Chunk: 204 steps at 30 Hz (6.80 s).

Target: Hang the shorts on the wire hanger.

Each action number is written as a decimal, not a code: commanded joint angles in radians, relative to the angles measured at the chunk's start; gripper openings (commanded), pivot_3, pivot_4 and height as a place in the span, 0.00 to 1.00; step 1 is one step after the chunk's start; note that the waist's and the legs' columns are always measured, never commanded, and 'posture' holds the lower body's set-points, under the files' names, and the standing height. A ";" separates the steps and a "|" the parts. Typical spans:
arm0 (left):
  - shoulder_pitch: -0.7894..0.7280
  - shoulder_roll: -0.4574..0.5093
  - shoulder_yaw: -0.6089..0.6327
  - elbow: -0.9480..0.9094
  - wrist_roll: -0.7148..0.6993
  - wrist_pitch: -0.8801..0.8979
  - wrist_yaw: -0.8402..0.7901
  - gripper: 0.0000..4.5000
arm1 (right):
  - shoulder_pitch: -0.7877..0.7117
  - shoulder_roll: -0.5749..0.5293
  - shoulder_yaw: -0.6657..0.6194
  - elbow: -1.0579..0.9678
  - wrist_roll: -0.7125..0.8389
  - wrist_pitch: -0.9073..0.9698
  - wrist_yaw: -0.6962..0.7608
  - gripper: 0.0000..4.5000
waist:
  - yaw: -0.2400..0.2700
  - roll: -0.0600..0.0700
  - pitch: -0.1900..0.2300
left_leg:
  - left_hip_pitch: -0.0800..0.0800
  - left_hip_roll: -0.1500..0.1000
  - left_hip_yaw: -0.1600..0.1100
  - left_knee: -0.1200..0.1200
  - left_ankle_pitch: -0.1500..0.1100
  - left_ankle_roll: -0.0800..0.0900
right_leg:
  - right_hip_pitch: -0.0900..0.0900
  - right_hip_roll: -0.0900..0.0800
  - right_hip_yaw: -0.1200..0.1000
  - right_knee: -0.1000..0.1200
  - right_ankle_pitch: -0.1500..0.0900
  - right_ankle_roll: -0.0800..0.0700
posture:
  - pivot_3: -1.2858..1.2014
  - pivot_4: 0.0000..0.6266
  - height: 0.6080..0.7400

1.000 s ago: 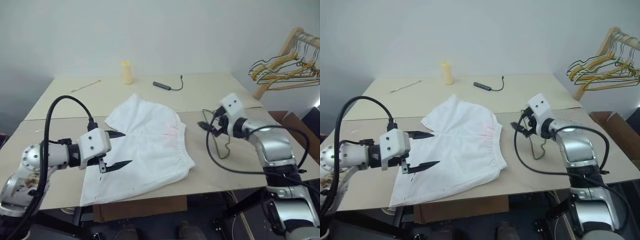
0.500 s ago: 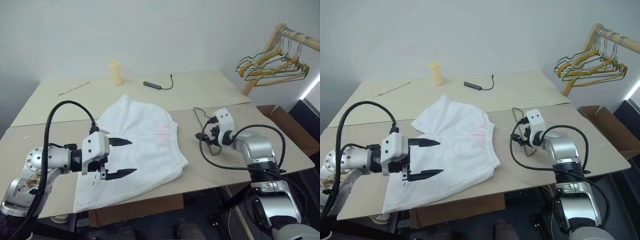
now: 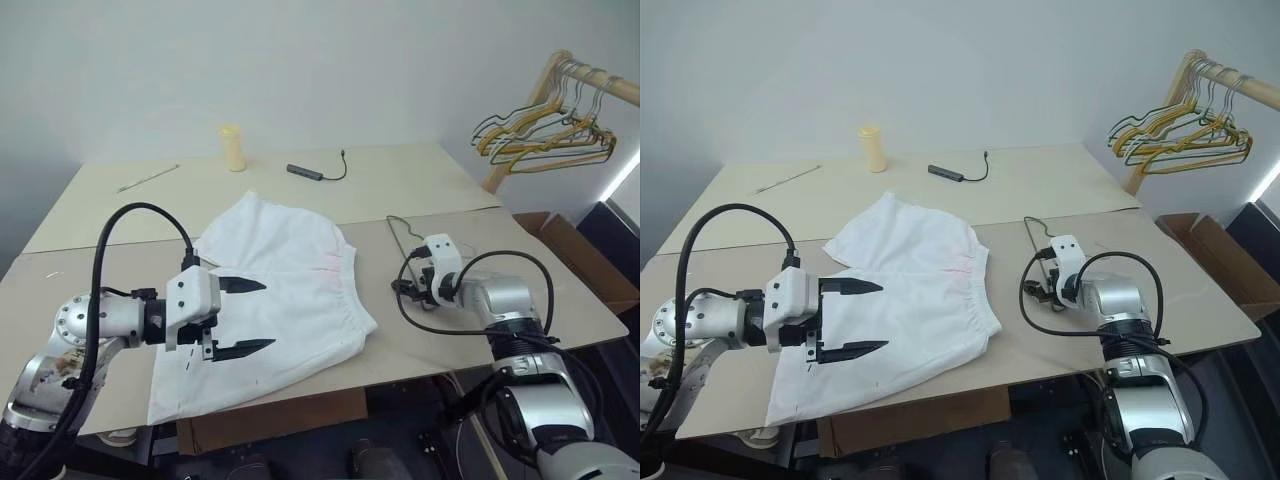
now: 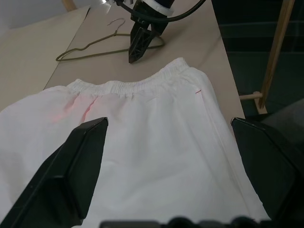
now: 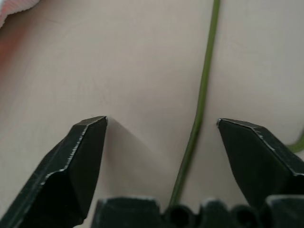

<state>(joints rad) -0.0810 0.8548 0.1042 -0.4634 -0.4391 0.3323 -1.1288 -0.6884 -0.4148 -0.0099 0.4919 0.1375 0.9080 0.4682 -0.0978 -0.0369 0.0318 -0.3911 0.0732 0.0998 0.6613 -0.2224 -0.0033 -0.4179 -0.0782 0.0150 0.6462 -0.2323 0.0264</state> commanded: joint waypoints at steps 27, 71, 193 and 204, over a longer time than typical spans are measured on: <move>-0.295 -0.445 0.122 0.134 -0.541 0.447 0.584 1.00 | 0.100 0.053 -0.004 -0.496 -0.031 -0.308 -0.104 0.01 | -0.002 -0.002 -0.003 | -0.006 0.001 -0.008 0.000 0.000 0.000 | -0.003 0.002 -0.001 -0.002 0.001 0.003 | 0.50 0.00 1.00; -0.484 -0.645 0.111 0.231 -0.458 0.265 0.867 0.00 | 0.248 0.081 0.257 -0.672 -0.365 -0.940 -0.061 0.50 | 0.002 -0.002 -0.003 | -0.008 -0.004 -0.010 0.000 0.000 0.000 | -0.002 0.001 -0.002 -0.005 0.002 0.001 | 0.49 0.00 1.00; -0.216 -0.151 -0.055 0.296 -0.129 0.146 -0.018 0.99 | 0.175 -0.463 0.249 -0.042 0.619 0.493 0.943 0.00 | 0.002 -0.002 -0.002 | -0.008 -0.004 -0.012 0.000 0.000 0.000 | -0.004 0.001 -0.002 -0.004 -0.003 0.006 | 0.49 0.00 1.00; -0.204 -0.152 -0.049 0.288 -0.120 0.130 -0.005 0.99 | 0.045 -0.410 0.366 0.084 0.496 0.435 0.986 0.00 | 0.003 -0.002 -0.002 | -0.007 -0.005 -0.012 0.000 0.000 0.000 | -0.004 0.001 -0.001 -0.004 -0.002 0.005 | 0.50 0.00 1.00</move>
<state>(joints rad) -0.2748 0.7000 0.0261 -0.1432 -0.5517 0.4813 -1.1438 -0.5960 -0.8205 0.3709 0.5487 0.6429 1.3674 1.4167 -0.0945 -0.0385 0.0294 -0.3988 0.0686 0.0879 0.6618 -0.2228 -0.0031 -0.4216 -0.0769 0.0134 0.6424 -0.2339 0.0314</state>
